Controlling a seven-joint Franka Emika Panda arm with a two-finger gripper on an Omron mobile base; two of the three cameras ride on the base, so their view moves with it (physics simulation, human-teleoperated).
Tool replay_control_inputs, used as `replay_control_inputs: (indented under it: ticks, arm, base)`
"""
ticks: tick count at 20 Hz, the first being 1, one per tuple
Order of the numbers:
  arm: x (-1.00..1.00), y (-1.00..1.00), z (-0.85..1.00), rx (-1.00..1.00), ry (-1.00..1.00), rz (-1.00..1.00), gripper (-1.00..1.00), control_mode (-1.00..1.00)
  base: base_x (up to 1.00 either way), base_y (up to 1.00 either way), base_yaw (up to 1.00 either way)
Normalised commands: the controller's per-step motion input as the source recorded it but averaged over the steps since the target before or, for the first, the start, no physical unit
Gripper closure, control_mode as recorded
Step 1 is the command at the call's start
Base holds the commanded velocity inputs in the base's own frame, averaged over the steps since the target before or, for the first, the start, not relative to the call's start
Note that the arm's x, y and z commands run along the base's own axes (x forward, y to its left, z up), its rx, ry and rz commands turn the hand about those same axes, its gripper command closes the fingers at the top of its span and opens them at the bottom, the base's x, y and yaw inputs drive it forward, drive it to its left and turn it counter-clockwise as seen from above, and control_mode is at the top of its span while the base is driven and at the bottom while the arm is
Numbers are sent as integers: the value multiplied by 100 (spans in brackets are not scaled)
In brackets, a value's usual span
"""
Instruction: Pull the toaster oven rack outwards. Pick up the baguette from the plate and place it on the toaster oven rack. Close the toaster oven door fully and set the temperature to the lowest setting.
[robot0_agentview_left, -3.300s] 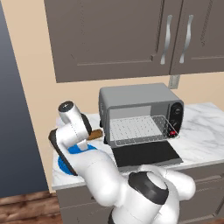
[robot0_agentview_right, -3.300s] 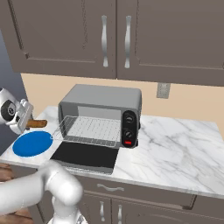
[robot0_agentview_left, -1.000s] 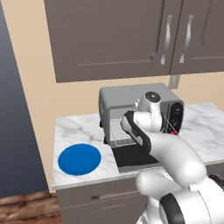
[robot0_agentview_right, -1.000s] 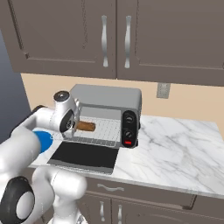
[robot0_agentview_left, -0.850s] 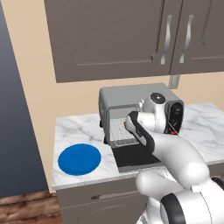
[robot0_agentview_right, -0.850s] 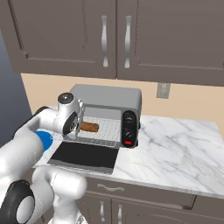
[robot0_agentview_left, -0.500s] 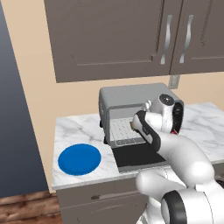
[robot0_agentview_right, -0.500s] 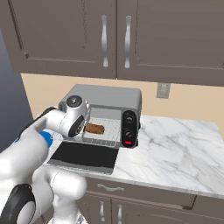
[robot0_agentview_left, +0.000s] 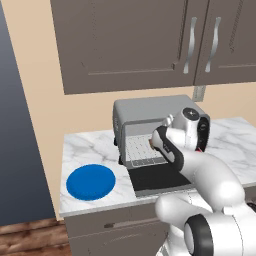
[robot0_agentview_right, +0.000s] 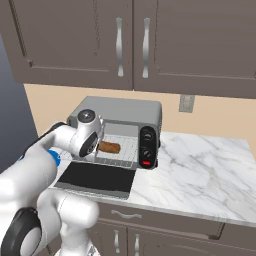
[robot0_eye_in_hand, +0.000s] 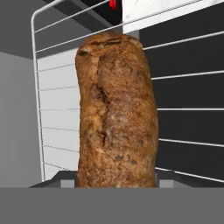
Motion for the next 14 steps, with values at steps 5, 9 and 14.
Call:
replay_control_inputs:
  ticks: [5,9,14]
  arm:
    - [2,0,-24,0,3,0,100,-100]
    - [3,0,-26,0,4,0,100,-100]
    - [4,0,-24,0,2,0,100,-100]
  base:
    - [0,0,0]
    - [0,0,0]
    - [0,0,0]
